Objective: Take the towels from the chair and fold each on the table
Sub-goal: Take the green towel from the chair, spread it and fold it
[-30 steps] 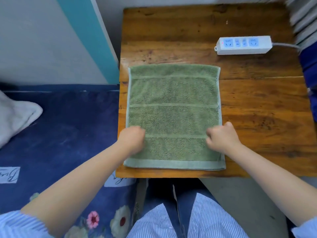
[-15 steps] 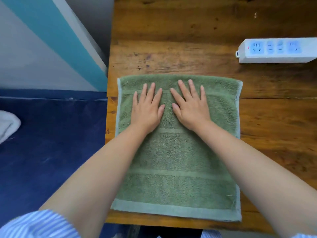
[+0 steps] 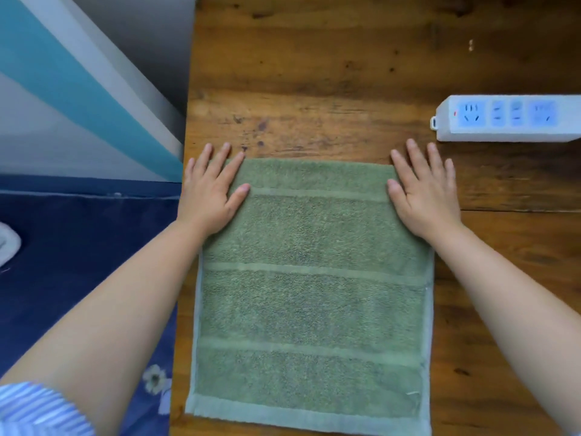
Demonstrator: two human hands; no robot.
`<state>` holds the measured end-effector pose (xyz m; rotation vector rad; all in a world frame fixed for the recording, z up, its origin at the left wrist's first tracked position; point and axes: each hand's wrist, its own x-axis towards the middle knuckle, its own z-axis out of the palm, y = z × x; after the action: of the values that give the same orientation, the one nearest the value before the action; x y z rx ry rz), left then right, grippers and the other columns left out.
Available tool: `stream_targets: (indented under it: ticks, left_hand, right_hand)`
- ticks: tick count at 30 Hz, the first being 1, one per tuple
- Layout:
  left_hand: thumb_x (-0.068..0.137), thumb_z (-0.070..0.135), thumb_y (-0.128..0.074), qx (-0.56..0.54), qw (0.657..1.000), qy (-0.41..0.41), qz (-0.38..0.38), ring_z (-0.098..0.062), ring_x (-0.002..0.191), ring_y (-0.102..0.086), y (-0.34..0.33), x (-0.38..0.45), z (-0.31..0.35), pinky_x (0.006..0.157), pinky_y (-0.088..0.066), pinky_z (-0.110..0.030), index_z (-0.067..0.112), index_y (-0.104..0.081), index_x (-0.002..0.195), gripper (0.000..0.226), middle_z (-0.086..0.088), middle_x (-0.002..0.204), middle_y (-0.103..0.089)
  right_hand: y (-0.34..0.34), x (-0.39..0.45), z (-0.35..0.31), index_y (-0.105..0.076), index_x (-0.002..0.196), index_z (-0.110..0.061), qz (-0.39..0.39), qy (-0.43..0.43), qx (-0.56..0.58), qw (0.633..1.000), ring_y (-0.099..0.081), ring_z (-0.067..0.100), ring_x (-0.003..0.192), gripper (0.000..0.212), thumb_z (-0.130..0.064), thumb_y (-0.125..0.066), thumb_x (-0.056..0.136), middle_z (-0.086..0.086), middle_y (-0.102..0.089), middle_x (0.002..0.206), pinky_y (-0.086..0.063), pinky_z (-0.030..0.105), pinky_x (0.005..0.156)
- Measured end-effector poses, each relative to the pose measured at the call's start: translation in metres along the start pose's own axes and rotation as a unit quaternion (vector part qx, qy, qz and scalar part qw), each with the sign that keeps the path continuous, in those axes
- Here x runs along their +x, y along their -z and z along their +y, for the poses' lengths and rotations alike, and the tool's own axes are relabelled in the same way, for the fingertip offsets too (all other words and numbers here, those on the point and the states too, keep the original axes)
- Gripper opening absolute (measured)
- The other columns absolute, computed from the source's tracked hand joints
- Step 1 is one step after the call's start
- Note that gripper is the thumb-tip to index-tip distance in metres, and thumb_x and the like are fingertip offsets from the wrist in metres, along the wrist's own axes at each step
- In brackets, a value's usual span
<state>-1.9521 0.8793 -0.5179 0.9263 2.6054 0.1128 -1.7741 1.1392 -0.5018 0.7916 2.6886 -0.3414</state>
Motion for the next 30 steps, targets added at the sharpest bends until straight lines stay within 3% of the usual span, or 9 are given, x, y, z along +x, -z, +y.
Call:
stream_targets:
  ticks: [4, 7, 9, 12, 15, 21, 24, 26, 30]
  left_hand:
    - [0.081, 0.052, -0.018, -0.005, 1.0, 0.023, -0.003, -0.028, 0.144, -0.014, 0.008, 0.005, 0.005, 0.116, -0.01, -0.043, 0.015, -0.03, 0.145, 0.075, -0.008, 0.155, -0.022]
    - [0.083, 0.038, -0.037, 0.003, 0.999, 0.044, 0.005, -0.033, 0.122, -0.043, 0.023, 0.012, 0.016, 0.1, -0.032, -0.042, 0.009, -0.046, 0.131, 0.056, -0.017, 0.13, -0.05]
    - [0.085, 0.026, -0.05, 0.006, 0.999, 0.045, -0.016, -0.033, 0.114, -0.051, 0.034, 0.018, 0.023, 0.093, -0.038, -0.041, 0.01, -0.049, 0.127, 0.044, -0.015, 0.121, -0.058]
    - [0.085, 0.016, -0.055, -0.008, 0.998, 0.038, -0.059, -0.033, 0.112, -0.053, 0.05, 0.019, 0.028, 0.088, -0.042, -0.037, 0.007, -0.055, 0.121, 0.037, -0.016, 0.12, -0.06]
    - [0.088, 0.012, -0.053, 0.004, 0.997, 0.021, -0.072, -0.033, 0.107, -0.054, 0.061, 0.012, 0.028, 0.08, -0.043, -0.033, 0.003, -0.058, 0.115, 0.029, -0.018, 0.115, -0.061]
    - [0.09, 0.013, -0.056, 0.01, 1.0, 0.004, 0.001, -0.033, 0.102, -0.054, 0.064, -0.022, 0.026, 0.073, -0.037, -0.032, 0.004, -0.057, 0.109, 0.021, -0.017, 0.109, -0.061]
    - [0.09, 0.013, -0.056, 0.029, 0.999, -0.022, 0.006, -0.033, 0.096, -0.054, 0.061, -0.048, 0.024, 0.067, -0.032, -0.029, 0.003, -0.055, 0.107, 0.019, -0.016, 0.102, -0.061]
    - [0.09, 0.013, -0.057, 0.045, 0.998, -0.044, 0.009, -0.03, 0.084, -0.05, 0.057, -0.07, 0.02, 0.065, -0.029, -0.029, 0.006, -0.052, 0.095, 0.01, -0.014, 0.089, -0.055]
    - [0.081, -0.006, -0.054, 0.04, 0.996, -0.075, 0.033, -0.021, 0.072, -0.037, 0.039, -0.124, 0.005, 0.06, -0.024, -0.029, 0.018, -0.029, 0.061, 0.04, 0.001, 0.062, -0.034]
  right_hand:
    - [0.011, -0.001, 0.011, -0.02, 0.147, -0.023, -0.024, 0.003, 0.001, 1.0, -0.001, 0.024, 0.145, 0.072, -0.048, -0.01, 0.08, 0.001, -0.007, 0.158, 0.0, 0.043, 0.116]
    - [0.021, -0.005, 0.008, -0.053, 0.127, -0.01, 0.053, 0.02, -0.014, 0.998, -0.041, 0.033, 0.126, 0.07, -0.043, -0.024, 0.072, 0.013, -0.047, 0.138, -0.029, 0.044, 0.098]
    - [0.031, -0.003, 0.004, -0.059, 0.111, -0.005, 0.039, -0.001, -0.054, 0.998, -0.052, 0.034, 0.102, 0.047, -0.029, -0.045, 0.073, 0.014, -0.061, 0.11, -0.033, 0.039, 0.084]
    - [0.048, 0.005, -0.006, -0.056, 0.099, -0.009, -0.043, -0.021, -0.091, 0.995, -0.048, 0.029, 0.089, 0.025, -0.016, -0.057, 0.074, 0.009, -0.059, 0.086, -0.029, 0.036, 0.077]
    - [0.057, 0.003, -0.006, -0.052, 0.075, -0.012, -0.043, -0.008, -0.086, 0.995, -0.048, 0.028, 0.086, 0.004, -0.014, -0.055, 0.076, 0.001, -0.045, 0.068, -0.025, 0.034, 0.074]
    - [0.05, -0.024, -0.003, -0.055, 0.084, -0.006, 0.069, -0.001, -0.032, 0.997, -0.051, 0.031, 0.091, 0.005, -0.007, -0.054, 0.079, 0.006, -0.047, 0.081, -0.034, 0.035, 0.077]
    - [0.044, -0.051, -0.002, -0.052, 0.079, -0.004, 0.113, 0.004, -0.005, 0.994, -0.047, 0.03, 0.086, 0.003, -0.004, -0.054, 0.077, 0.007, -0.046, 0.08, -0.034, 0.036, 0.078]
    - [0.041, -0.072, -0.003, -0.046, 0.074, -0.005, 0.126, 0.003, 0.01, 0.992, -0.039, 0.027, 0.08, 0.007, -0.001, -0.053, 0.075, 0.007, -0.044, 0.078, -0.032, 0.036, 0.077]
    - [0.024, -0.126, -0.005, -0.042, 0.069, -0.004, 0.167, 0.002, 0.035, 0.985, -0.034, 0.024, 0.075, 0.015, 0.008, -0.05, 0.068, 0.009, -0.043, 0.074, -0.021, 0.03, 0.071]
